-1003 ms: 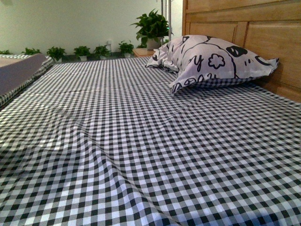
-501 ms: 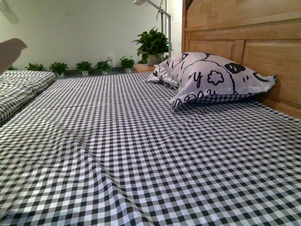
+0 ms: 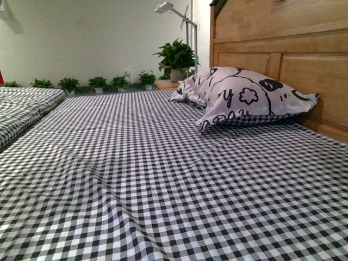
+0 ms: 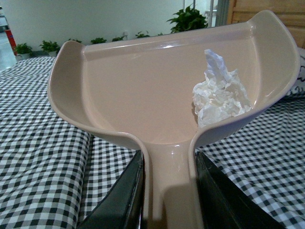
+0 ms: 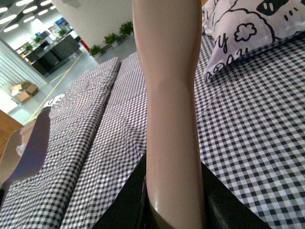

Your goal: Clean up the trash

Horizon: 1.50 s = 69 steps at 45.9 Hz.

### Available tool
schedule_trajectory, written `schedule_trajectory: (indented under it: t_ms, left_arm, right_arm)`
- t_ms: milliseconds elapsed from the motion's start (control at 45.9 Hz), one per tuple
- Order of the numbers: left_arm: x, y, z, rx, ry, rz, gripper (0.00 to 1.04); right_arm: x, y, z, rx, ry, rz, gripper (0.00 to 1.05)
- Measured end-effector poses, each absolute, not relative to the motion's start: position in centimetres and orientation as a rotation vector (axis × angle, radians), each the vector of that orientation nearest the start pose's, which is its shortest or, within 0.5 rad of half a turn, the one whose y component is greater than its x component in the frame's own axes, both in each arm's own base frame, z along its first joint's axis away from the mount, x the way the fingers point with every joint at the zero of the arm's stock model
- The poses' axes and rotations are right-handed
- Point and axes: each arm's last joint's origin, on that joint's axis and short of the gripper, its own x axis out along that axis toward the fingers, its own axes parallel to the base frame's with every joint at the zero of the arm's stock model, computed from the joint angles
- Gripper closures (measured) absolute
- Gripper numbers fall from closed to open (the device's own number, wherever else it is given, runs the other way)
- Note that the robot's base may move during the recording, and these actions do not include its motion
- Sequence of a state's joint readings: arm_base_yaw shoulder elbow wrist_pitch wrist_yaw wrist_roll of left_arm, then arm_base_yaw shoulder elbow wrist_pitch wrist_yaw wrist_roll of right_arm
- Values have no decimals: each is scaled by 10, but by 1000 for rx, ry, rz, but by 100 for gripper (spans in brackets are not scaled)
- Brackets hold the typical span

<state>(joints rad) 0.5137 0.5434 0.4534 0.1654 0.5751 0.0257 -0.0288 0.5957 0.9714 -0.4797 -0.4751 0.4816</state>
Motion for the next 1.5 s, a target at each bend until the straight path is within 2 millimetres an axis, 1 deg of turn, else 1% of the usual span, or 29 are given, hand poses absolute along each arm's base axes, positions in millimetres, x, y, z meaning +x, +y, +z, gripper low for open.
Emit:
schedule_trajectory:
  t_ms: [153, 283, 523, 1504]
  left_arm:
    - [107, 43, 288, 46, -79, -104, 76]
    - [99, 37, 291, 45, -106, -123, 76]
    - [99, 35, 290, 24, -103, -132, 76]
    - [99, 35, 289, 18, -100, -131, 76]
  right_arm:
    - [100, 5, 389, 494, 183, 404, 85]
    - [99, 2, 389, 480, 170, 386, 85]
    - [99, 1, 388, 444, 163, 381, 85]
    - [99, 1, 388, 435, 159, 378, 85]
